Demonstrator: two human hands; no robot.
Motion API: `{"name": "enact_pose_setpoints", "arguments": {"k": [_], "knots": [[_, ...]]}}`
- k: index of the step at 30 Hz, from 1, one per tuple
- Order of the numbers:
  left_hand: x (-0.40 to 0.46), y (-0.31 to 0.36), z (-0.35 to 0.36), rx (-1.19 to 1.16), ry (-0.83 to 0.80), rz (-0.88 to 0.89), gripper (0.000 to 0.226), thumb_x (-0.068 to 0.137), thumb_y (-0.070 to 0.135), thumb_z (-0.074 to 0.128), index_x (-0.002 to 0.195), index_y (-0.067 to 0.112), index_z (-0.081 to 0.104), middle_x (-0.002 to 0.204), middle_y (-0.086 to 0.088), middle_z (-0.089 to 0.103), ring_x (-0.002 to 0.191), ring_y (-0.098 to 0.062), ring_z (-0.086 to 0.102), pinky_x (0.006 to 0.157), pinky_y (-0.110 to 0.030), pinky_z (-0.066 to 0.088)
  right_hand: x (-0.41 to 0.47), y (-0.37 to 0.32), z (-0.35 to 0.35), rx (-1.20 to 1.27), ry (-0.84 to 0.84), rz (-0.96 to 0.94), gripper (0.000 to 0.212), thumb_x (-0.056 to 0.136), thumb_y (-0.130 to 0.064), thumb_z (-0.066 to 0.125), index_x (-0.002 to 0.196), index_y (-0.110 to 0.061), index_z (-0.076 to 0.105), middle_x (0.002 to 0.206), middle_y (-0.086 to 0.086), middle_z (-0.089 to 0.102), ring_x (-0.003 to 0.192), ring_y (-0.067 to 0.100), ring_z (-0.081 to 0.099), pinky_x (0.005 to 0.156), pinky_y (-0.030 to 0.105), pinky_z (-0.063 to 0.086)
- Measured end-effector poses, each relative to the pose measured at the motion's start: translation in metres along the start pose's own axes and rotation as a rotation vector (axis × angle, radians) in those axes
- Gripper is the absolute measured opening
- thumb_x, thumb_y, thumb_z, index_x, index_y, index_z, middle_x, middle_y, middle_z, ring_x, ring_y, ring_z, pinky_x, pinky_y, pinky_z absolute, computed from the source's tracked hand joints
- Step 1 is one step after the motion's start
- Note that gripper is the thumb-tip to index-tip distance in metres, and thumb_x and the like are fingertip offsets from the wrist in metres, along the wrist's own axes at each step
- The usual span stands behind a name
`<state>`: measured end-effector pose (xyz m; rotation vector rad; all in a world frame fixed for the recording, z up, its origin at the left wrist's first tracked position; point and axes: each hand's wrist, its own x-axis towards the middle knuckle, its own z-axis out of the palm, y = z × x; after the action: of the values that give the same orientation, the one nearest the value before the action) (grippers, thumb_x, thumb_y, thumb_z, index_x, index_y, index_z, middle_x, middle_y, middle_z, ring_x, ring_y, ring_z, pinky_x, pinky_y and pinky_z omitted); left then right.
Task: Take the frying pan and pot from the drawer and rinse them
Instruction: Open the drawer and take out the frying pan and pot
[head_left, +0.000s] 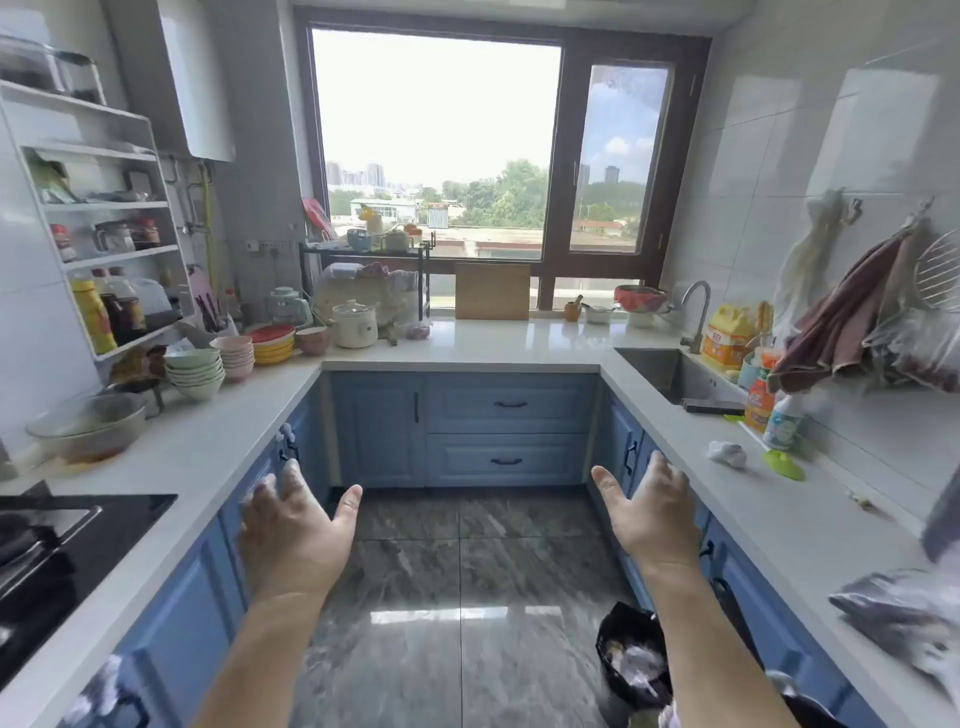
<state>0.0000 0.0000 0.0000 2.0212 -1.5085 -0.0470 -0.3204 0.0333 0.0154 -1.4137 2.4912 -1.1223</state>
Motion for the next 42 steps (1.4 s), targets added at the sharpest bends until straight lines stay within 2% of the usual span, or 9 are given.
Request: {"name": "enact_pose_setpoints", "arguments": {"k": [8,14,20,25,27,35,42], "knots": [[0.040,0.013,0.050,0.023,0.006,-0.018,0.081,0.089,0.058,0.053,0.149,0.007,0.030,0.146,-0.017,0.039,0.135,-0.034,0.033,0.107,-0.049,0.033,0.047,0.004,0.056,-0.025,-0.036,0.028,0.085,0.089,-0.058,0.057,0.149,-0.004,0.029,0.147,0.018,0.038,0.135,0.035,0.038,0.101,0.051,0.041],[0.126,0.016,0.116,-0.046,0.137,0.040,0.081,0.083,0.044,0.068,0.140,-0.005,0.038,0.133,-0.032,0.046,0.125,-0.048,0.042,0.100,-0.059,0.039,0.113,-0.012,0.116,-0.019,0.023,0.056,0.084,0.088,-0.056,0.059,0.148,-0.004,0.031,0.145,0.019,0.040,0.134,0.036,0.039,0.098,0.053,0.043],[0.248,0.048,0.173,-0.059,0.108,0.043,0.080,0.082,0.044,0.070,0.139,-0.004,0.038,0.134,-0.033,0.044,0.126,-0.049,0.040,0.100,-0.062,0.040,0.213,-0.055,0.182,-0.032,0.036,0.076,0.084,0.088,-0.053,0.061,0.147,-0.002,0.032,0.146,0.018,0.041,0.135,0.035,0.037,0.098,0.052,0.043],[0.331,0.087,0.219,-0.047,0.102,0.050,0.085,0.085,0.048,0.065,0.146,-0.001,0.031,0.143,-0.029,0.039,0.133,-0.046,0.037,0.104,-0.059,0.035,0.293,-0.082,0.228,-0.073,0.060,0.098,0.082,0.089,-0.055,0.059,0.147,-0.002,0.032,0.148,0.018,0.040,0.135,0.035,0.039,0.102,0.051,0.040],[0.358,0.099,0.242,-0.064,0.100,0.055,0.087,0.085,0.047,0.066,0.147,-0.002,0.029,0.144,-0.030,0.037,0.135,-0.046,0.035,0.106,-0.058,0.032,0.322,-0.085,0.245,-0.073,0.060,0.100,0.083,0.089,-0.055,0.058,0.147,-0.002,0.032,0.148,0.018,0.039,0.136,0.034,0.038,0.101,0.051,0.042],[0.454,0.152,0.337,-0.083,0.081,0.063,0.086,0.084,0.046,0.067,0.145,-0.004,0.031,0.142,-0.031,0.039,0.133,-0.046,0.036,0.105,-0.059,0.036,0.450,-0.081,0.310,-0.055,0.057,0.116,0.083,0.089,-0.055,0.059,0.148,-0.003,0.031,0.149,0.017,0.038,0.136,0.035,0.038,0.102,0.053,0.041],[0.539,0.229,0.423,-0.082,0.061,-0.003,0.087,0.086,0.049,0.064,0.147,-0.002,0.029,0.146,-0.029,0.036,0.137,-0.043,0.032,0.109,-0.054,0.032,0.596,-0.067,0.361,-0.039,0.023,0.080,0.085,0.089,-0.054,0.059,0.149,-0.002,0.028,0.150,0.018,0.036,0.139,0.033,0.033,0.105,0.052,0.039]]}}
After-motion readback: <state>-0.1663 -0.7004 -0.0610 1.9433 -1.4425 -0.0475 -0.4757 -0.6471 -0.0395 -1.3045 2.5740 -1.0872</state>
